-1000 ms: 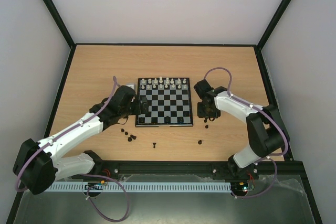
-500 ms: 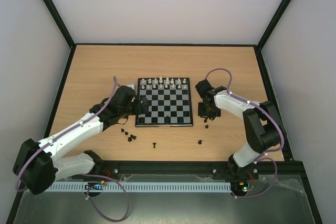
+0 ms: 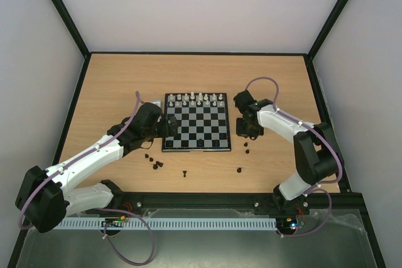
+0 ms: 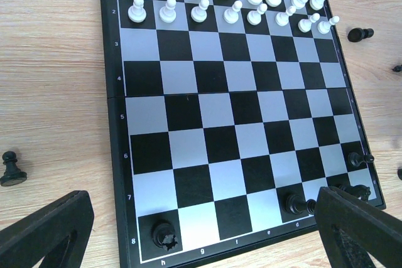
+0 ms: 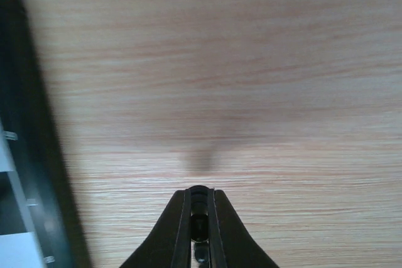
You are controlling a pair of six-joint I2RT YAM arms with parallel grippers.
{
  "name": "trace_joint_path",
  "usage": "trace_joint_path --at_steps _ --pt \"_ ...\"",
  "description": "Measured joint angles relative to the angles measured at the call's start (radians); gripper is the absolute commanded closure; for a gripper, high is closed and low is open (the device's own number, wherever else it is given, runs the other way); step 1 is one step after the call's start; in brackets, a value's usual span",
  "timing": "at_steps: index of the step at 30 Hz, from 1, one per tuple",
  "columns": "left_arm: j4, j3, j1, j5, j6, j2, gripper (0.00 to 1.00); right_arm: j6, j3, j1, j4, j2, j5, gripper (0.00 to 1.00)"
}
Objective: Set up the chess pieces on the board
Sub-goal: Pick up the chess piece at the center of the board, then place the chess piece on the chessboard.
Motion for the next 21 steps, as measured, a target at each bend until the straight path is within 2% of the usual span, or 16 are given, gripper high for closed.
trace_joint_path --at_steps 7,11,16,21 --pt "-0.004 0.000 0.000 -0.005 0.000 -0.003 0.01 -0.015 0.160 0.021 -0.050 -0.019 -0.012 0.99" --pt "-0.008 0.000 0.000 -0.010 -0.001 -0.010 0.01 -0.024 0.257 0.089 -0.077 -0.008 -0.026 0.99" --pt "-0.019 0.000 0.000 -0.021 -0.002 -0.031 0.01 -0.029 0.355 0.186 -0.093 0.072 -0.055 0.99" --pt "-0.025 0.000 0.000 -0.032 -0.008 -0.049 0.01 -0.030 0.376 0.247 -0.106 0.150 -0.067 0.99"
